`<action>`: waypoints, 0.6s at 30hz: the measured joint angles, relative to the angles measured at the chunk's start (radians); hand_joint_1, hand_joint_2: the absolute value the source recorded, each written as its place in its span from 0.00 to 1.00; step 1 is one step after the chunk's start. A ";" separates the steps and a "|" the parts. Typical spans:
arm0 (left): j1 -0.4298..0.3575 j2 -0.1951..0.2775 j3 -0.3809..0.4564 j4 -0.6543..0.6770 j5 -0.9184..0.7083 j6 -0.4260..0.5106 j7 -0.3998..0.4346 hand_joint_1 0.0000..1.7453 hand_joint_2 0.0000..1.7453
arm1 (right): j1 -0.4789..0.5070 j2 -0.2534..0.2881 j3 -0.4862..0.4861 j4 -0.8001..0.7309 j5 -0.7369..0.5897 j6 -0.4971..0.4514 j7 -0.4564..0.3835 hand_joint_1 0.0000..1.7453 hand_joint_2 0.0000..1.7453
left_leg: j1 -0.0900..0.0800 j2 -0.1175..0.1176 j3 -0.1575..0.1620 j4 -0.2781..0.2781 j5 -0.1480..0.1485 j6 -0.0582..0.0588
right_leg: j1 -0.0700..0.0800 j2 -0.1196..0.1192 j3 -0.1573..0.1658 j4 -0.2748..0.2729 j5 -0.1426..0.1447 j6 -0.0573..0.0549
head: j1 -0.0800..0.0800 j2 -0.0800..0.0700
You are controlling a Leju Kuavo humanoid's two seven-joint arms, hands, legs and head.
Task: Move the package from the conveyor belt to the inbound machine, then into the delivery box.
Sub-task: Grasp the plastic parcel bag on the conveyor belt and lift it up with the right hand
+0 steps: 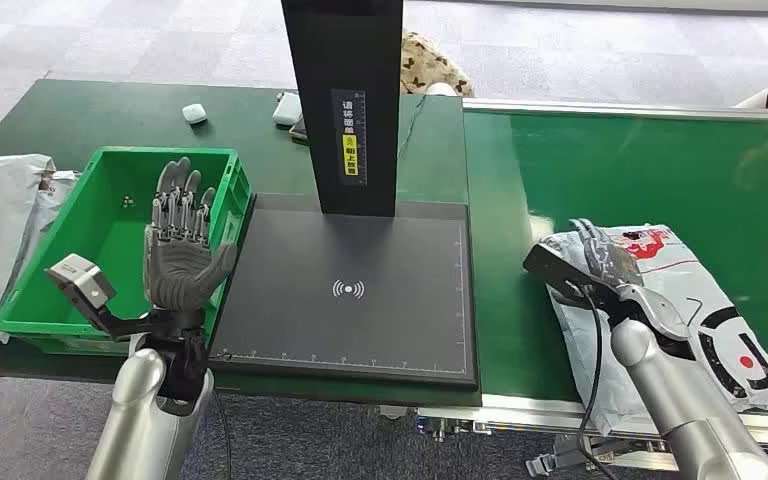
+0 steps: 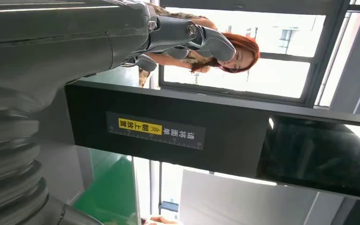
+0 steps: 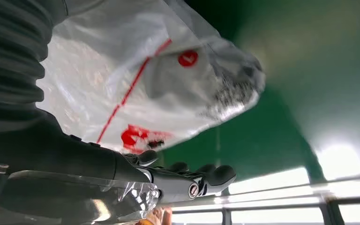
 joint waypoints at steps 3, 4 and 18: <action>0.006 0.002 0.000 -0.002 0.000 0.001 0.000 0.00 1.00 | 0.004 -0.003 0.022 0.008 0.015 0.019 0.036 0.00 1.00 | 0.000 0.000 0.000 0.000 0.000 0.000 | 0.000 0.000 0.000 0.000 0.000 0.000 | 0.000 0.000; 0.008 0.003 0.000 -0.003 -0.001 0.002 0.000 0.00 1.00 | 0.007 -0.006 0.034 0.010 0.025 0.024 0.056 0.00 1.00 | 0.000 0.000 0.000 0.000 0.000 0.000 | 0.000 0.000 0.000 0.000 0.000 0.000 | 0.000 0.000; 0.024 0.005 0.000 -0.014 -0.006 0.014 0.001 0.00 1.00 | 0.053 -0.082 0.119 -0.013 0.112 0.053 0.152 0.00 1.00 | 0.000 0.000 0.000 0.000 -0.001 0.000 | 0.000 0.000 0.000 0.000 0.000 0.000 | 0.000 0.000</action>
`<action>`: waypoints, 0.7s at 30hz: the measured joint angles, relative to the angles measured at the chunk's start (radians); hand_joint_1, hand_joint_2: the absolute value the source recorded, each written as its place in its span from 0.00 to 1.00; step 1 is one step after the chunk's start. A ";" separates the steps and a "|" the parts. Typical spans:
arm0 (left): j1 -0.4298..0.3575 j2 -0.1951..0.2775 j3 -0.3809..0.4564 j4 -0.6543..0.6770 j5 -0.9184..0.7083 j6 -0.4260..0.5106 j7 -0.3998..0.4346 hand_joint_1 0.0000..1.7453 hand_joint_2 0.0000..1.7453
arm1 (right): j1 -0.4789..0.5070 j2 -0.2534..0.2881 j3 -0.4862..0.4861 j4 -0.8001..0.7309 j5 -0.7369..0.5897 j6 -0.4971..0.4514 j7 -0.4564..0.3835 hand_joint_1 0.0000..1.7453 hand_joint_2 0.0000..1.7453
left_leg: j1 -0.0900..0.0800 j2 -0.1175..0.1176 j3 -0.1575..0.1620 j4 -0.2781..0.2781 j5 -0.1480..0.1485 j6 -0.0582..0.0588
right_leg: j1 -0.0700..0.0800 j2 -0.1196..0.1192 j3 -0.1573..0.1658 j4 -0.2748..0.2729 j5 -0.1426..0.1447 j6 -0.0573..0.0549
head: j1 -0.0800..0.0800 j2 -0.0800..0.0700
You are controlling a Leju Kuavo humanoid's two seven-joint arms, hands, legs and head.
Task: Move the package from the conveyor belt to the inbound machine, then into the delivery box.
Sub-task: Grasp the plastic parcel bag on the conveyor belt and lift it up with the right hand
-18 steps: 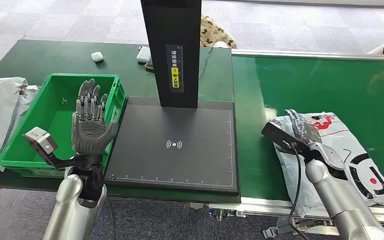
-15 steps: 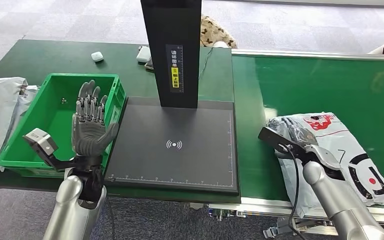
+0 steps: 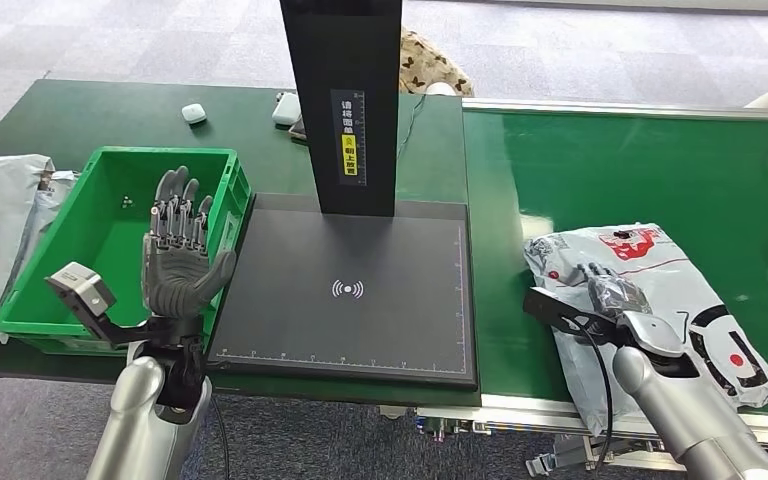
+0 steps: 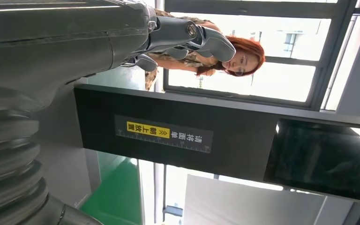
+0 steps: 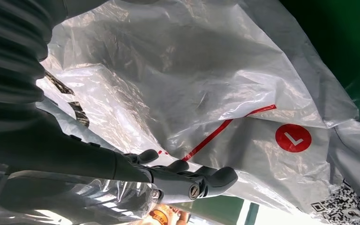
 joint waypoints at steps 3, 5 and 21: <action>0.000 0.000 0.000 0.000 0.000 0.000 0.000 0.00 1.00 | 0.001 -0.005 0.008 -0.002 0.000 0.000 0.000 0.00 1.00 | 0.000 0.000 0.000 0.000 0.000 0.000 | 0.000 0.000 0.000 0.000 0.000 0.000 | 0.000 0.000; 0.001 0.000 0.000 0.000 0.000 0.000 0.000 0.00 1.00 | 0.002 -0.009 0.012 -0.003 0.001 0.014 0.000 0.00 1.00 | 0.000 0.000 0.000 0.000 0.000 0.000 | 0.000 0.000 0.000 0.000 0.000 0.000 | 0.000 0.000; -0.039 0.000 0.000 0.011 -0.011 -0.017 0.012 0.00 1.00 | 0.079 -0.176 0.092 -0.111 -0.034 0.351 -0.124 0.00 1.00 | 0.000 0.003 0.001 0.000 -0.001 0.001 | 0.000 0.003 0.001 -0.001 0.000 0.001 | 0.000 0.000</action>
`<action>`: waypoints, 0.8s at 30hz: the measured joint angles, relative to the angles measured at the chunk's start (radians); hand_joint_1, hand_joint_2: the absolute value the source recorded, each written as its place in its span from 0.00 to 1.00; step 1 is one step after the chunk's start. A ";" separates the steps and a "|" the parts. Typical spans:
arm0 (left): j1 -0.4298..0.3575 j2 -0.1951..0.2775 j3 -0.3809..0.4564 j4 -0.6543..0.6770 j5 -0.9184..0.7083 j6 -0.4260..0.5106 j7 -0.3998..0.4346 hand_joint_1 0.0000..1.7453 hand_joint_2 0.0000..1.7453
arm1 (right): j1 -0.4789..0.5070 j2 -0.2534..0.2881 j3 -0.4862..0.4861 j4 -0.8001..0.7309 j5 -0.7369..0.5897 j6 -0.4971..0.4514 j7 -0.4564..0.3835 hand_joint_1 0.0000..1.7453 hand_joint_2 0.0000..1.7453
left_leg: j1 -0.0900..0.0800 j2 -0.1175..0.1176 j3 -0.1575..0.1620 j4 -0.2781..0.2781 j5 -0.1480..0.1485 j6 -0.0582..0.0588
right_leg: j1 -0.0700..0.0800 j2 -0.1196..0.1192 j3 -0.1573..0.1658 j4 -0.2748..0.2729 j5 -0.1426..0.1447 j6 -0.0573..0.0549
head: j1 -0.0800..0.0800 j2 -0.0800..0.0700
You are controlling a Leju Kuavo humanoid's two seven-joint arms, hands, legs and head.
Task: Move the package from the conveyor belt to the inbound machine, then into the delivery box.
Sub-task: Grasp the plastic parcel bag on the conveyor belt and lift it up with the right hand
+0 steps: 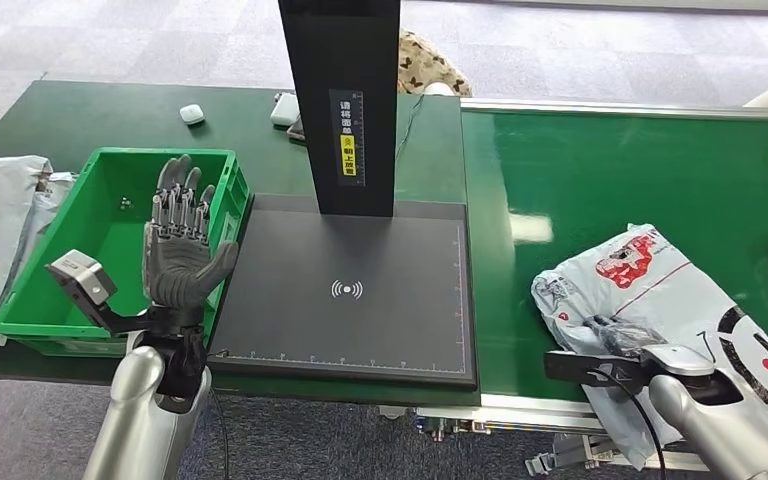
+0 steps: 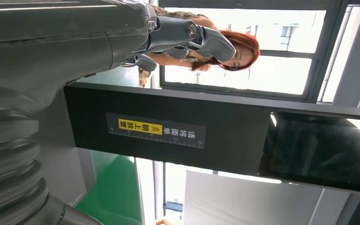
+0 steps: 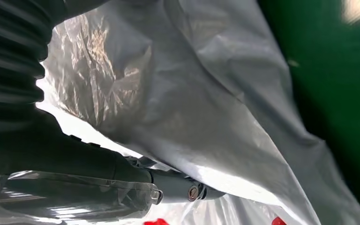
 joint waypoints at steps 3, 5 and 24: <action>-0.004 0.000 0.000 0.000 0.001 -0.004 0.004 0.00 1.00 | -0.044 -0.004 0.040 0.005 -0.026 0.040 -0.035 0.04 1.00 | 0.000 0.000 0.001 0.000 0.000 0.000 | 0.000 0.000 0.000 0.000 0.000 0.000 | 0.000 0.000; -0.006 0.000 0.000 -0.001 0.002 -0.004 0.007 0.00 1.00 | -0.067 0.000 0.068 0.012 -0.035 0.042 -0.043 0.54 1.00 | 0.000 0.000 0.001 0.000 0.000 0.000 | 0.000 0.000 0.000 0.000 0.000 0.000 | 0.000 0.000; 0.018 0.007 0.013 -0.008 0.004 0.018 0.015 0.00 1.00 | -0.138 0.034 0.195 0.077 -0.030 -0.050 -0.044 1.00 1.00 | 0.000 0.000 0.000 0.000 0.000 0.000 | 0.000 -0.001 0.001 0.000 0.000 0.000 | 0.000 0.000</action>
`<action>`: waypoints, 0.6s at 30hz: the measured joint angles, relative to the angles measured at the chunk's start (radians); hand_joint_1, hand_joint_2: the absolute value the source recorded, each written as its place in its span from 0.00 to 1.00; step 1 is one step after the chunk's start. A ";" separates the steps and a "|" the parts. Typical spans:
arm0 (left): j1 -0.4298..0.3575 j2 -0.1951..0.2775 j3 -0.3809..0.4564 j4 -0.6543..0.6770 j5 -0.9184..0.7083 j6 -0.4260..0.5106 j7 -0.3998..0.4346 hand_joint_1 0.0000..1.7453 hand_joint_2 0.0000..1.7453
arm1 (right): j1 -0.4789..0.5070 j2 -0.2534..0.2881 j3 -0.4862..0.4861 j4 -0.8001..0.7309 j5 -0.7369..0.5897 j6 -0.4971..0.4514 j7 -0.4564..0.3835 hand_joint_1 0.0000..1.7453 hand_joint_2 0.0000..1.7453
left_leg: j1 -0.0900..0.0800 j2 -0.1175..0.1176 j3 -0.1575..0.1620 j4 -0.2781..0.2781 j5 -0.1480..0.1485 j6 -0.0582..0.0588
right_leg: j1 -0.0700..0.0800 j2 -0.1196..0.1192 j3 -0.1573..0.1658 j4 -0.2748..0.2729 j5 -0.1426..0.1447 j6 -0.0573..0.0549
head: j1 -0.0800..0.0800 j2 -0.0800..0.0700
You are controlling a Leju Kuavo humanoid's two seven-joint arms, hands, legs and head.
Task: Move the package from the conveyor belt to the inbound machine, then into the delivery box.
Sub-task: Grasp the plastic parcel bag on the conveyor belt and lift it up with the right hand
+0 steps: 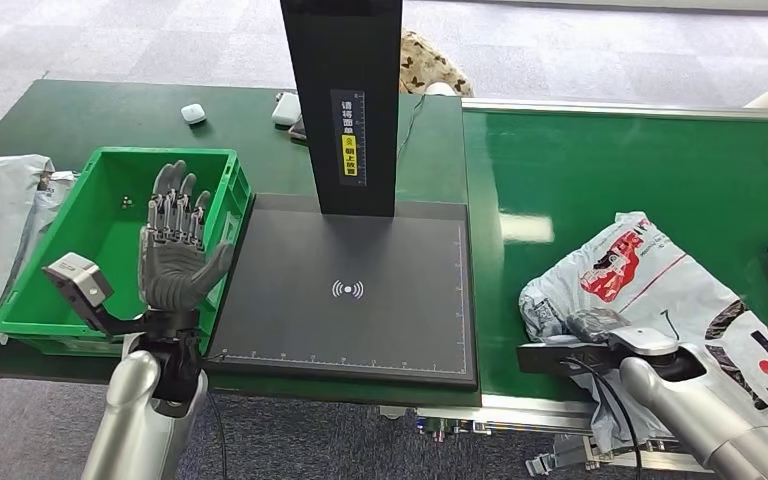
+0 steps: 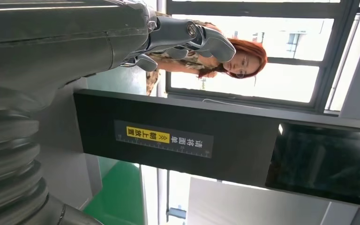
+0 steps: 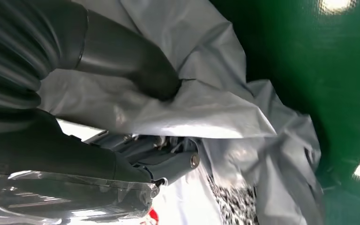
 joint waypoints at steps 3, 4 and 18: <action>0.001 0.001 0.004 -0.003 -0.001 0.000 0.001 0.00 1.00 | 0.000 0.000 0.007 0.001 0.001 -0.001 0.000 1.00 1.00 | 0.000 0.000 0.000 0.000 0.000 0.000 | 0.000 0.000 0.000 0.000 0.000 0.000 | 0.000 0.000; 0.001 0.001 0.005 -0.003 -0.001 0.000 0.001 0.00 1.00 | 0.000 0.000 0.009 0.001 0.002 -0.001 0.000 1.00 1.00 | 0.000 0.000 0.000 0.000 0.000 0.000 | 0.000 0.000 0.000 0.000 0.000 0.000 | 0.000 0.000; 0.030 0.002 0.019 -0.032 -0.009 0.005 0.002 0.00 1.00 | -0.008 0.037 -0.023 0.001 -0.052 -0.187 0.031 1.00 1.00 | 0.000 0.001 -0.001 0.000 0.000 0.000 | 0.000 0.001 0.000 0.001 0.000 0.000 | 0.000 0.000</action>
